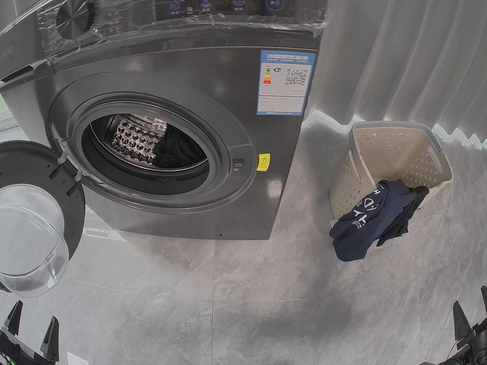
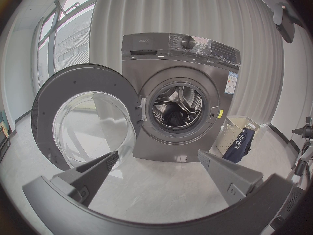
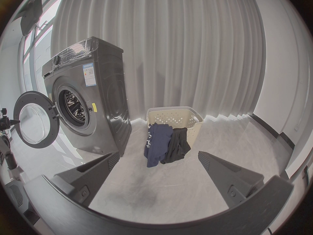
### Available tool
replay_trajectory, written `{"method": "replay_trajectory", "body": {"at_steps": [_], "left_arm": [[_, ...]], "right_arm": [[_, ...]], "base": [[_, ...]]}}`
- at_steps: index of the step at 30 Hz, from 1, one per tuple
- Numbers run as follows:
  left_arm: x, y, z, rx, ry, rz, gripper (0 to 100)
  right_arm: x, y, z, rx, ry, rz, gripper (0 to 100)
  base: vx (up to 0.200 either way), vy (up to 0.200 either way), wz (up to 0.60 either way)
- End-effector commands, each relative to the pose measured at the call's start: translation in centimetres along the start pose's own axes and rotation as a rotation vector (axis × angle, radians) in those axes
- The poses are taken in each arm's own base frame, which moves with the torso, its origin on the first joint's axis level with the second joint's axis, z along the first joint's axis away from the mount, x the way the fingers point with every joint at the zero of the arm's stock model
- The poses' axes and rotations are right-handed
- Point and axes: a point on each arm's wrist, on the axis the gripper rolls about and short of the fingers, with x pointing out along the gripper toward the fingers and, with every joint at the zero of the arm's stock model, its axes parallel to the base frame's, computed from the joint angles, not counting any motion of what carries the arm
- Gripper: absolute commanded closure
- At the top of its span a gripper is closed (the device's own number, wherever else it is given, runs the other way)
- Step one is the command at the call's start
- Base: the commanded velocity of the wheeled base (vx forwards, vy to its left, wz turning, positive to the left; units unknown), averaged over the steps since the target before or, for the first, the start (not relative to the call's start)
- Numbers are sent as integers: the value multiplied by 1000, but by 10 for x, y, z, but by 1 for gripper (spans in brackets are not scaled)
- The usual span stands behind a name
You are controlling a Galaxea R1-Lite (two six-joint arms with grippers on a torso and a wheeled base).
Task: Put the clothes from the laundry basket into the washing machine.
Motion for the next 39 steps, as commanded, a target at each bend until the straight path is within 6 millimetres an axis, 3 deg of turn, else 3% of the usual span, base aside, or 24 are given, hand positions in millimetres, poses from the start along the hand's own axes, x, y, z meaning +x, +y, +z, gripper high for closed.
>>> {"method": "replay_trajectory", "body": {"at_steps": [1,13,19,39], "left_arm": [[0,0,-5,-1,3,-1,0],[0,0,-5,-1,3,-1,0],[0,0,-5,-1,3,0,0],[0,0,-5,-3,3,-1,0]], "right_arm": [[1,0,-5,-1,17,1,0],[1,0,-5,-1,17,1,0],[1,0,-5,-1,17,1,0],[1,0,-5,-1,17,-1,0]], "base": [[0,-200,0],[0,-200,0],[0,0,0],[0,-180,0]]}}
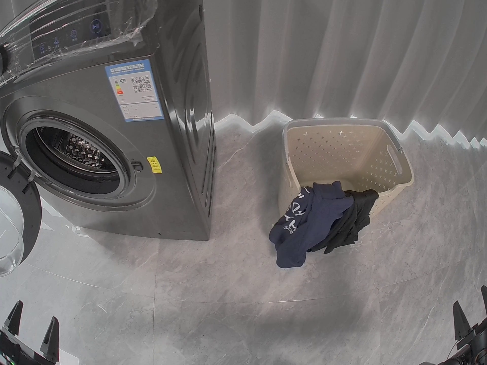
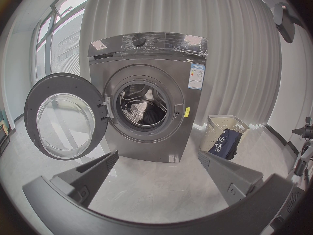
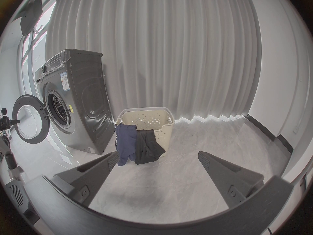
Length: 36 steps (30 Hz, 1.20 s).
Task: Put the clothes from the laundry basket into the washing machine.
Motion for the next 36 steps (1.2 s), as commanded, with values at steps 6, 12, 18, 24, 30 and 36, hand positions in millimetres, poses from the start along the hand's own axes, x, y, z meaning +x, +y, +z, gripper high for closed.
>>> {"method": "replay_trajectory", "body": {"at_steps": [6,12,18,24,30,36], "left_arm": [[0,0,-5,0,1,1,0],[0,0,-5,1,1,2,0],[0,0,-5,1,1,4,0],[0,0,-5,1,1,2,0],[0,0,-5,1,1,2,0],[0,0,-5,1,1,2,0]], "right_arm": [[1,0,-5,0,15,-1,0],[1,0,-5,0,15,-1,0],[1,0,-5,0,15,-1,0],[1,0,-5,0,15,0,0],[1,0,-5,0,15,0,0],[1,0,-5,0,15,0,0]], "base": [[67,0,0],[200,0,0],[33,0,0],[0,-167,0],[0,-200,0],[0,-200,0]]}}
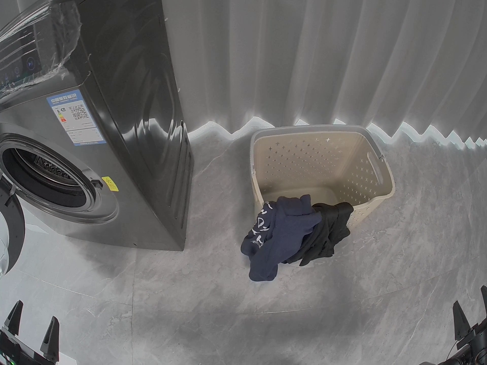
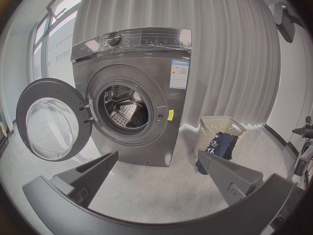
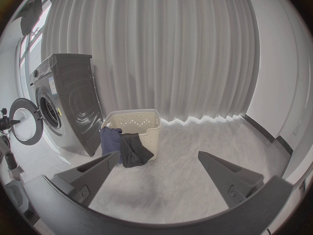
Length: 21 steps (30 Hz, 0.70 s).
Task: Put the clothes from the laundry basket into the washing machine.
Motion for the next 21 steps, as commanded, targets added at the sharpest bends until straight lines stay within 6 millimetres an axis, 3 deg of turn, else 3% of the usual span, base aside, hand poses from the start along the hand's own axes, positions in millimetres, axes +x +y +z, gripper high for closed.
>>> {"method": "replay_trajectory", "body": {"at_steps": [1,10,21], "left_arm": [[0,0,-5,-1,0,0,0],[0,0,-5,-4,0,0,0],[0,0,-5,-4,2,0,0]], "right_arm": [[1,0,-5,-1,14,-1,0],[1,0,-5,-1,14,-1,0],[1,0,-5,-1,14,-1,0]], "base": [[0,-200,0],[0,-200,0],[0,0,0]]}}
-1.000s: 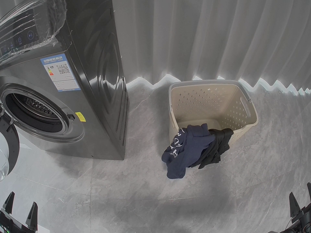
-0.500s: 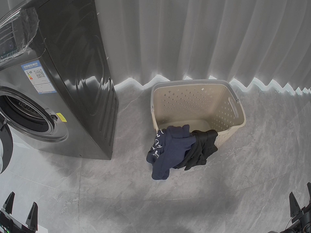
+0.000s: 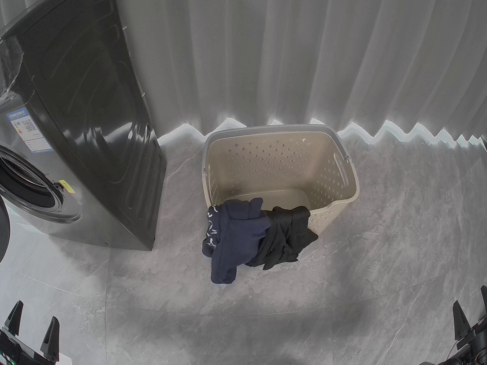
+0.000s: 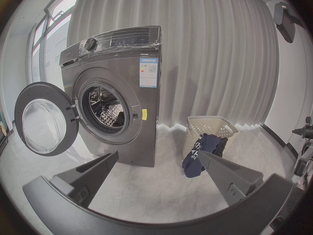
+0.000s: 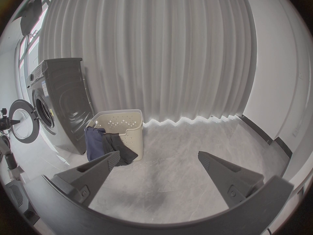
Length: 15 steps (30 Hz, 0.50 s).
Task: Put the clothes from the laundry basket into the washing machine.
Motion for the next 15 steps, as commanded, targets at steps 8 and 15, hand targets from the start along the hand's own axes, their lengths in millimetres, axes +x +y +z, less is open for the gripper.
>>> {"method": "replay_trajectory", "body": {"at_steps": [8,15], "left_arm": [[0,0,-5,-2,0,0,0],[0,0,-5,-2,0,0,0]], "right_arm": [[1,0,-6,-13,14,7,0],[1,0,-5,7,9,4,0]], "base": [[0,0,0],[0,0,0]]}}
